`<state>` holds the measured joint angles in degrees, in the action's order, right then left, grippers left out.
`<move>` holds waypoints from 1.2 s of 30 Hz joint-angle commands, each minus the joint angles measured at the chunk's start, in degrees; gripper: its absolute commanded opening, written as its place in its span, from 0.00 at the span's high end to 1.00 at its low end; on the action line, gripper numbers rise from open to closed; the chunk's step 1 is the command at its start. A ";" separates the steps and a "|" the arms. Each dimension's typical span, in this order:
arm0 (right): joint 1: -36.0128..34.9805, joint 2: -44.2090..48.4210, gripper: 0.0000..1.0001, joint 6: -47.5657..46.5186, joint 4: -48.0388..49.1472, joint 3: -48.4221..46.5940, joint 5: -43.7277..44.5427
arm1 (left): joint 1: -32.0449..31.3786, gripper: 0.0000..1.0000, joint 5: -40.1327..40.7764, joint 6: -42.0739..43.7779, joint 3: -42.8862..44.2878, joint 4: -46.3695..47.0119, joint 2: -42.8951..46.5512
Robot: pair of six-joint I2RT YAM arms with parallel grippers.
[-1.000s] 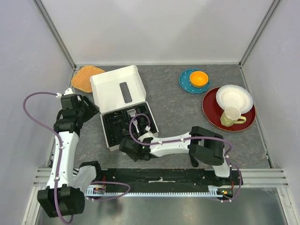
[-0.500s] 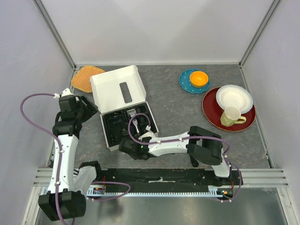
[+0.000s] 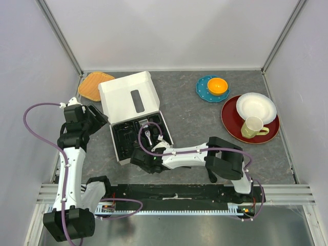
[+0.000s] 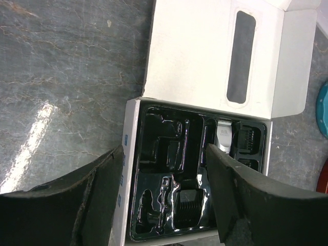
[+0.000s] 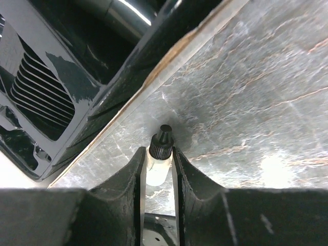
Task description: Sort the hair-cutting tools
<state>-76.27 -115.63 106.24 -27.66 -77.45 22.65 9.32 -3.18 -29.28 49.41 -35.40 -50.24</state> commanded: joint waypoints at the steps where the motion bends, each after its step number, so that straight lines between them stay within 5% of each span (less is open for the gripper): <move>1: 2.00 1.72 0.70 -8.12 -6.88 0.28 0.29 | 0.43 0.28 -3.14 0.89 -0.10 3.14 0.32; 13: 2.35 17.28 0.73 -27.73 1.11 0.90 1.69 | 0.43 0.30 -10.09 2.82 0.07 5.08 -1.53; 21: 2.70 11.22 0.70 -58.56 17.44 -7.63 -9.36 | 0.43 0.30 -12.72 4.40 -0.72 5.07 -0.91; 28: 2.97 7.10 0.71 -70.26 30.29 -4.73 -14.04 | 0.43 0.30 -12.21 4.85 -0.37 3.41 -1.18; 36: 3.58 4.02 0.71 -78.02 32.05 -4.55 -10.00 | 1.05 0.31 -4.03 3.35 0.25 1.03 -1.35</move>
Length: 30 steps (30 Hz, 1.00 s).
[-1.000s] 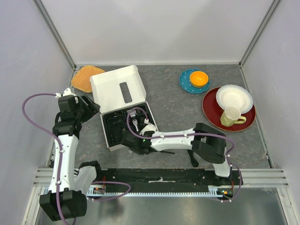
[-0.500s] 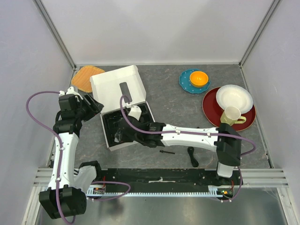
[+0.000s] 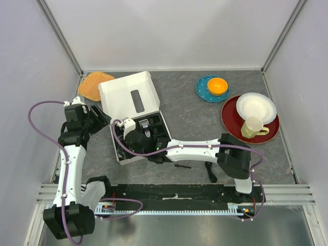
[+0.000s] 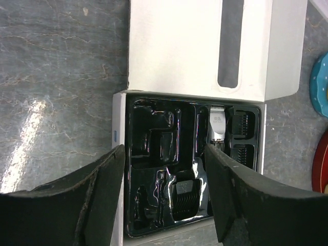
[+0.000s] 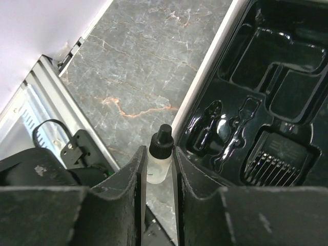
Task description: Sort the hair-cutting tools
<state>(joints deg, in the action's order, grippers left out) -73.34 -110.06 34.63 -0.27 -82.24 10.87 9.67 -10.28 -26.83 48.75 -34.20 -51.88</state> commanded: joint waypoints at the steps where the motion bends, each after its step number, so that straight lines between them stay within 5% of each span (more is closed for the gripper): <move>1: 0.83 -1.82 0.70 -6.85 5.02 0.32 1.96 | 0.79 0.31 2.82 0.81 0.91 -0.17 0.29; 24: 1.97 -7.80 0.69 -7.12 10.82 2.69 -1.03 | 2.46 0.30 0.53 0.64 0.55 0.01 -1.03; 30: 2.15 -9.64 0.50 -8.70 5.65 -0.80 -3.92 | 2.63 0.30 -0.09 0.64 0.38 0.27 -0.94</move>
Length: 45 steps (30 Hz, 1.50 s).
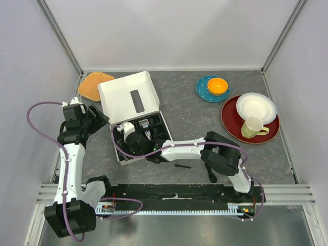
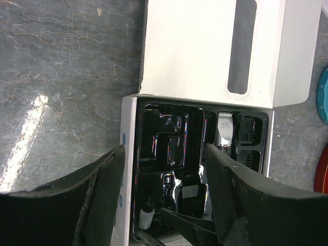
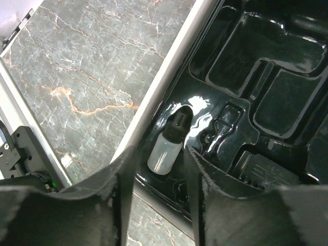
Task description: Sort the hair-cutting tools
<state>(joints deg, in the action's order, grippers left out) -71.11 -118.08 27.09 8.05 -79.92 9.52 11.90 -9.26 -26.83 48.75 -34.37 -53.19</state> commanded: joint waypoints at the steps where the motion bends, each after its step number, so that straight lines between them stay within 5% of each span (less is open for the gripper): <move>1: -0.08 -1.97 0.46 -1.16 -3.39 -3.66 -3.01 | 0.49 0.30 -1.20 0.72 0.38 0.44 0.28; 4: 0.01 -2.15 0.32 -0.55 -4.27 -4.63 -2.49 | 0.67 0.30 -1.20 0.64 0.38 0.44 0.37; 8: 0.01 -0.49 0.30 0.50 -5.06 -4.81 0.23 | 0.58 0.30 -1.20 0.64 0.29 0.44 0.45; 13: 0.36 0.66 0.42 2.17 -6.12 -4.72 1.29 | 0.84 0.30 -1.11 0.73 0.29 0.44 0.45; 20: 0.53 -1.53 0.82 2.79 -5.42 -4.98 2.26 | 1.11 0.30 -1.81 0.64 0.20 0.62 0.54; 23: 0.89 -2.68 0.88 3.49 -5.42 -5.42 3.22 | 1.19 0.30 -1.99 0.73 0.20 0.62 0.28; 36: 1.76 -5.67 0.94 6.83 -6.12 -6.30 2.70 | 1.37 0.30 -2.26 0.64 0.20 0.71 0.37; 45: 2.91 -7.34 0.92 12.19 -17.72 -13.07 3.75 | 1.55 0.30 -2.52 0.64 0.12 0.71 0.19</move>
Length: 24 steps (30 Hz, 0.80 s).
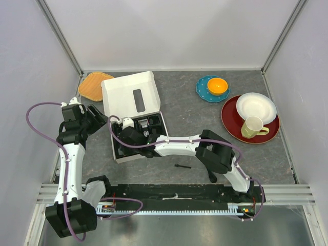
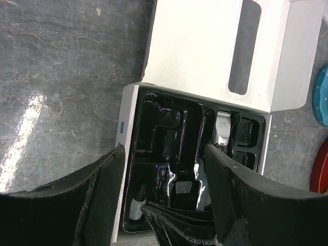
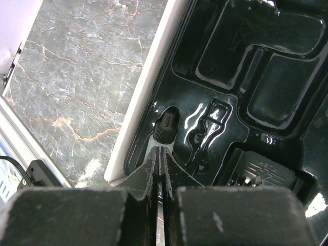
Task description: Sort the hair-cutting tools
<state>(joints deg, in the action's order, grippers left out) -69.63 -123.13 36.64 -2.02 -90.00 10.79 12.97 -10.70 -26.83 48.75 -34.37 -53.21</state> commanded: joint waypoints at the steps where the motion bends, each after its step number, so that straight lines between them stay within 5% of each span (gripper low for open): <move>1: 1.42 -2.20 0.93 2.82 -7.73 -3.17 2.49 | 0.48 0.30 -0.99 0.73 0.12 0.79 0.21; 24: 1.51 2.46 0.90 -1.05 9.57 2.98 -3.13 | 1.18 0.30 -0.99 0.55 0.12 0.80 0.04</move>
<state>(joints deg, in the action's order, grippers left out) -68.10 -122.72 36.32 1.56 -89.03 10.48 13.54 -10.70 -26.83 48.71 -34.37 -53.21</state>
